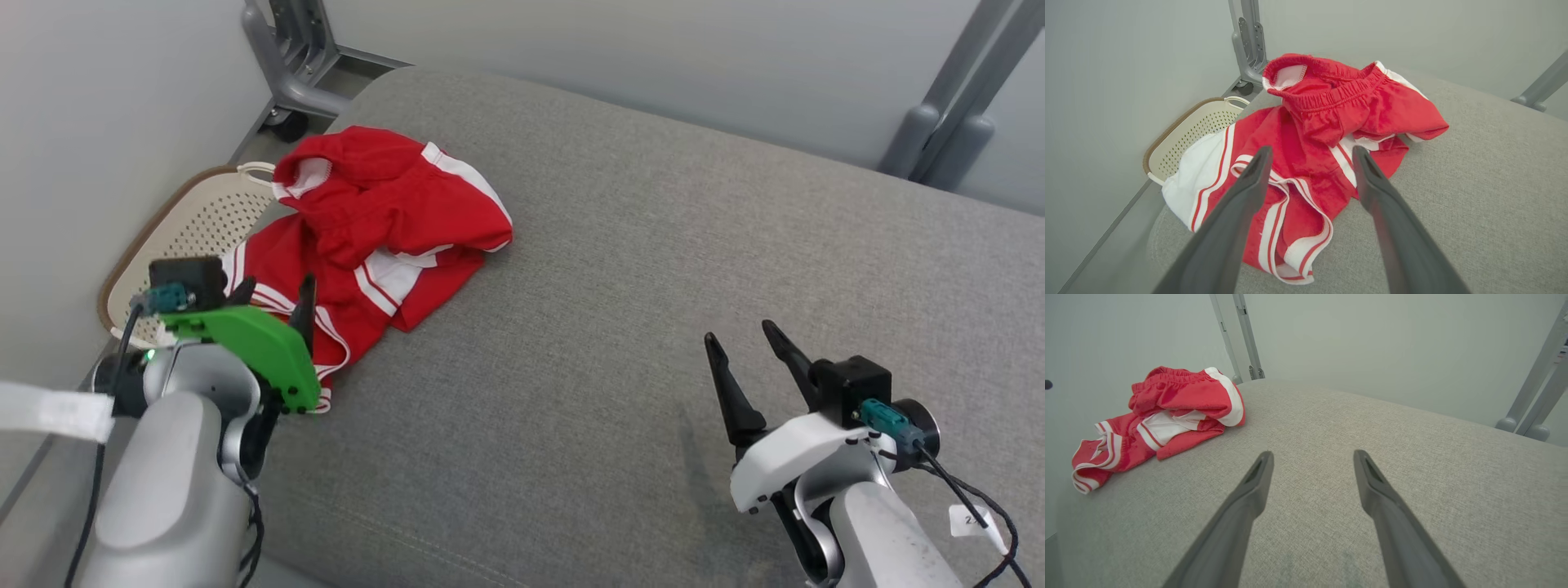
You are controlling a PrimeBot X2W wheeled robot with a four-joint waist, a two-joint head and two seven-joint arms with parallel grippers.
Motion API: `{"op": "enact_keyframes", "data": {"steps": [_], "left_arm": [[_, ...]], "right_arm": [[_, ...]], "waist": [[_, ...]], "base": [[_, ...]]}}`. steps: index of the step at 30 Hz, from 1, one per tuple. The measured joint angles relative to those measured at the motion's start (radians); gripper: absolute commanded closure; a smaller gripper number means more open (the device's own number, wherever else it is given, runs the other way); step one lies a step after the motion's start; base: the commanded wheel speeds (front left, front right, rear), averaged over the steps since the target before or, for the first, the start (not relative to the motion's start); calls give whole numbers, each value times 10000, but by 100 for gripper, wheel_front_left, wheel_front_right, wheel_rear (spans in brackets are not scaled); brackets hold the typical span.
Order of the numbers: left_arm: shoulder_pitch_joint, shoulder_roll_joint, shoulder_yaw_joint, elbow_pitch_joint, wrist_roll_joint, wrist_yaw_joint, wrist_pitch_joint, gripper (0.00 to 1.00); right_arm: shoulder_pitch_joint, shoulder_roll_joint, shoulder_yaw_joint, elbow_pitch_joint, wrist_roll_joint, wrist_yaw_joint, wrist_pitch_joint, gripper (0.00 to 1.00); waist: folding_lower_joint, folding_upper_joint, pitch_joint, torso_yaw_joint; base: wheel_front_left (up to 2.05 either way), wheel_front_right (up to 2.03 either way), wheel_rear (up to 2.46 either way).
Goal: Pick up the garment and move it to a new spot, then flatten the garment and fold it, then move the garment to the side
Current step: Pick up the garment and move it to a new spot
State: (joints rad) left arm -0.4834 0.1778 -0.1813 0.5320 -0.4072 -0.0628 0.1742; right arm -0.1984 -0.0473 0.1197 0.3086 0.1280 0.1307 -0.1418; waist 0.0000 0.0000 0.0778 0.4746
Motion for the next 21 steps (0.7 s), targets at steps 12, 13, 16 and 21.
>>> {"op": "enact_keyframes", "data": {"steps": [12, 13, 16, 21], "left_arm": [[-3161, 378, -485, 1503, -81, -345, 2399, 0], [-3299, 391, -541, 1555, -98, -360, 2537, 0], [-3658, 470, -732, 1735, -100, -428, 3078, 0], [-4120, 805, -1074, 2029, 238, -364, 3825, 0]], "right_arm": [[-173, -196, 82, -1406, -614, 0, 894, 0], [-173, -226, 84, -1499, -614, 0, 940, 0], [-169, -297, 142, -1762, -614, 0, 1058, 0], [-169, -384, 328, -2059, -629, 0, 1202, 0]], "waist": [[0, 0, 1467, -1088], [0, 0, 1592, -1173], [0, 0, 1955, -1411], [1, 0, 2528, -1746]], "base": [[0, 0, 0], [0, 0, 0], [0, 0, 0], [0, 0, 0]]}}
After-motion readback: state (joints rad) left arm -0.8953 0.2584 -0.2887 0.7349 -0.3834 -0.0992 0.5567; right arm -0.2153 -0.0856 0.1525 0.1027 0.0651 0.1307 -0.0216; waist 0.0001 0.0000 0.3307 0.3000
